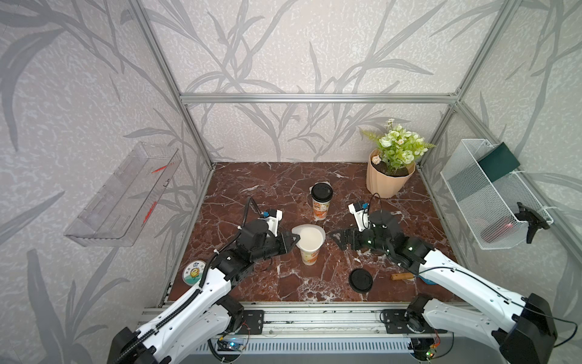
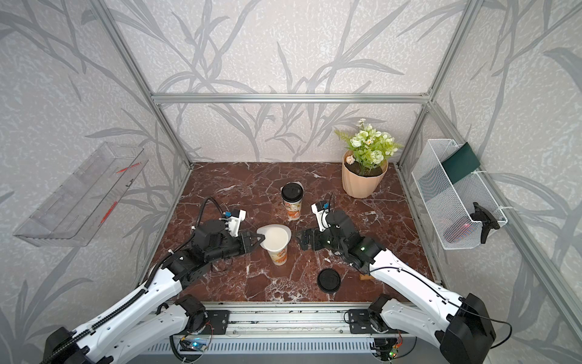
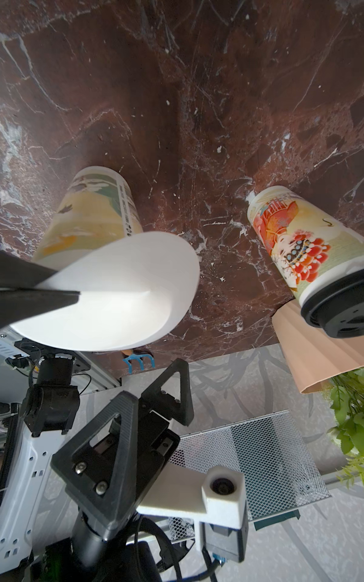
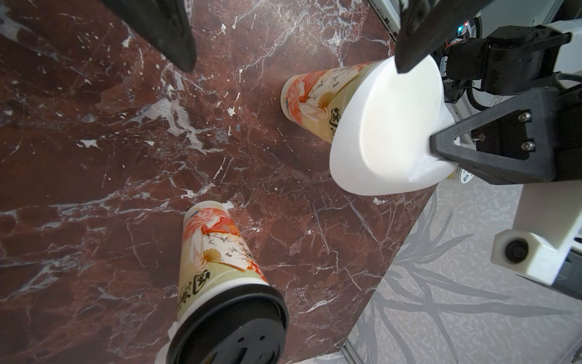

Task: Put the leak-proof paper on the milk tea cups
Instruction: Place the leak-proof paper at the cup.

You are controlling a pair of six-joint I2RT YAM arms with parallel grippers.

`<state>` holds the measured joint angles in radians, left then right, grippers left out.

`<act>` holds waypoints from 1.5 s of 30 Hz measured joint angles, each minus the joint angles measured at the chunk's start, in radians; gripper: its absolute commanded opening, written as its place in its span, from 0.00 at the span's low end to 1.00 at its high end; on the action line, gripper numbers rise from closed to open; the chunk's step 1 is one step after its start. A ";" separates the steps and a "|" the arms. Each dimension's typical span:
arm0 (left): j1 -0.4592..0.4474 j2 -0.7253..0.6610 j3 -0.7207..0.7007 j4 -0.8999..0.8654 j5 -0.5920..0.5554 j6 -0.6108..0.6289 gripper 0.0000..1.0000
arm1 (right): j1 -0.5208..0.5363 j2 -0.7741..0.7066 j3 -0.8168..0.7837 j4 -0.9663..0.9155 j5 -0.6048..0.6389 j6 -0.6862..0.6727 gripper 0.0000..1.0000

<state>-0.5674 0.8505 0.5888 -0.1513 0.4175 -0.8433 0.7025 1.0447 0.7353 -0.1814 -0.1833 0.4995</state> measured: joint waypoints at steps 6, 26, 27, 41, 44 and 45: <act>0.000 0.008 0.047 -0.006 -0.001 0.012 0.01 | 0.000 0.003 0.000 0.009 0.000 0.000 0.98; 0.007 -0.040 -0.019 -0.017 0.003 0.002 0.04 | 0.000 0.006 -0.012 0.020 0.000 0.000 0.98; 0.007 -0.037 -0.019 -0.017 0.003 0.002 0.05 | 0.000 0.006 -0.012 0.021 0.000 0.000 0.98; 0.013 -0.050 -0.023 -0.015 0.002 0.003 0.16 | 0.000 0.006 -0.015 0.021 0.000 0.000 0.99; 0.014 -0.050 -0.023 -0.015 0.002 0.002 0.14 | 0.000 0.006 -0.019 0.021 0.000 0.000 0.99; 0.014 -0.050 -0.023 -0.015 0.002 0.002 0.14 | 0.000 0.006 -0.019 0.021 0.000 0.000 0.99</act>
<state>-0.5533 0.8001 0.5655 -0.1661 0.4194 -0.8410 0.7025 1.0512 0.7162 -0.1600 -0.1837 0.4995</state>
